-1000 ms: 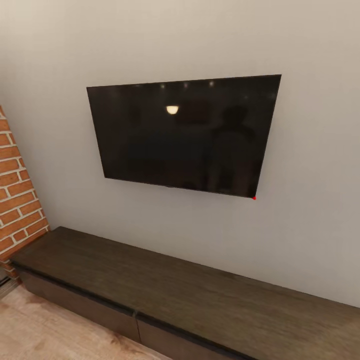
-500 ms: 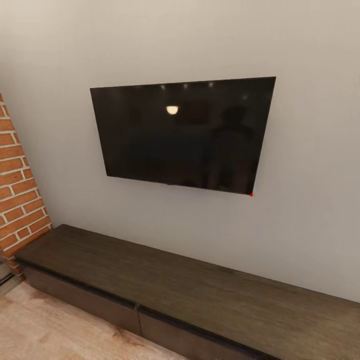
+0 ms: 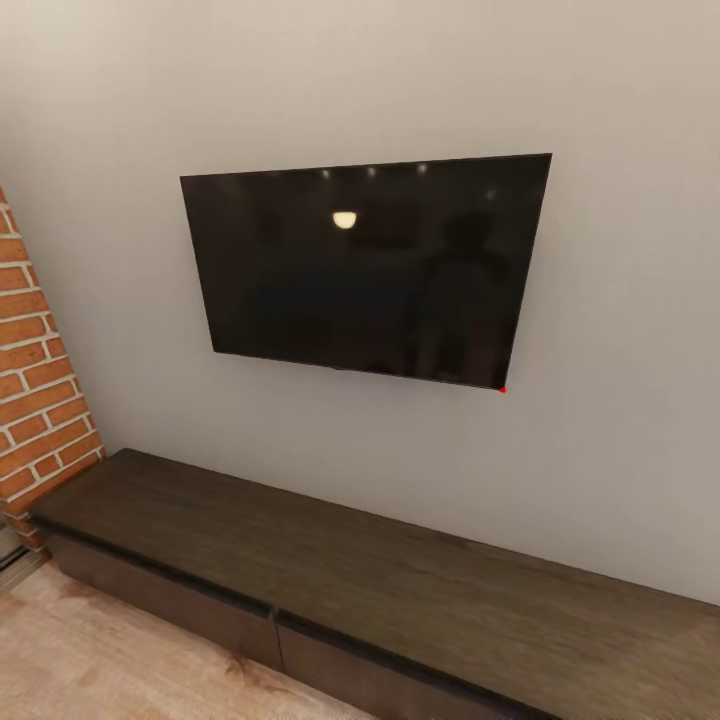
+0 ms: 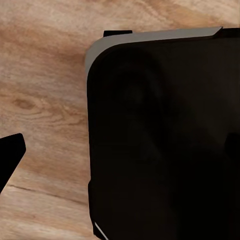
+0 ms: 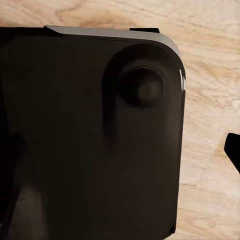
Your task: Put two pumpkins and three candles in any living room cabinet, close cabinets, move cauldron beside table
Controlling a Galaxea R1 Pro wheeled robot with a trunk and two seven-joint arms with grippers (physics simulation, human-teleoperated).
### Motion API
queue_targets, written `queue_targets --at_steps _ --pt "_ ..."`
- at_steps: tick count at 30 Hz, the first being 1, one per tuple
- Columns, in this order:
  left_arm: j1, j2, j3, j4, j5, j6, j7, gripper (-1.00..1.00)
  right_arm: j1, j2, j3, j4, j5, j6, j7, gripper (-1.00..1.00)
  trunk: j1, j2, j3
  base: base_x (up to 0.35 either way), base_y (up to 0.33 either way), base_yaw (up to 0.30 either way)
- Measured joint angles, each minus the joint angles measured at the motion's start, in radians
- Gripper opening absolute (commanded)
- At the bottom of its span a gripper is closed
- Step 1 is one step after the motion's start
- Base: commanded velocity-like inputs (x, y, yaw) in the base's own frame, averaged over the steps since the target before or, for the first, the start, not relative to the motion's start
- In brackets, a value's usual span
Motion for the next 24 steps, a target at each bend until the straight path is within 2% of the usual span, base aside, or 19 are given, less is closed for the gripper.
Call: queue_targets --at_steps 12,18,24 --pt "0.0 0.0 -0.001 -0.001 0.0 -0.002 0.0 1.0 0.0 0.001 0.003 -0.003 0.001 -0.001 0.001 1.0 0.0 0.0 0.0 -0.101 -0.002 0.0" --pt "0.0 -0.001 -0.001 -0.001 -0.001 -0.003 0.0 1.0 0.0 0.002 0.003 -0.004 0.001 -0.003 0.001 1.0 0.0 0.0 0.0 -0.163 -0.136 0.0" --pt "0.0 0.001 -0.002 -0.001 -0.001 -0.004 0.0 1.0 0.0 0.001 0.002 -0.004 0.001 -0.02 0.001 1.0 0.0 0.0 0.0 -0.034 -0.042 0.0"
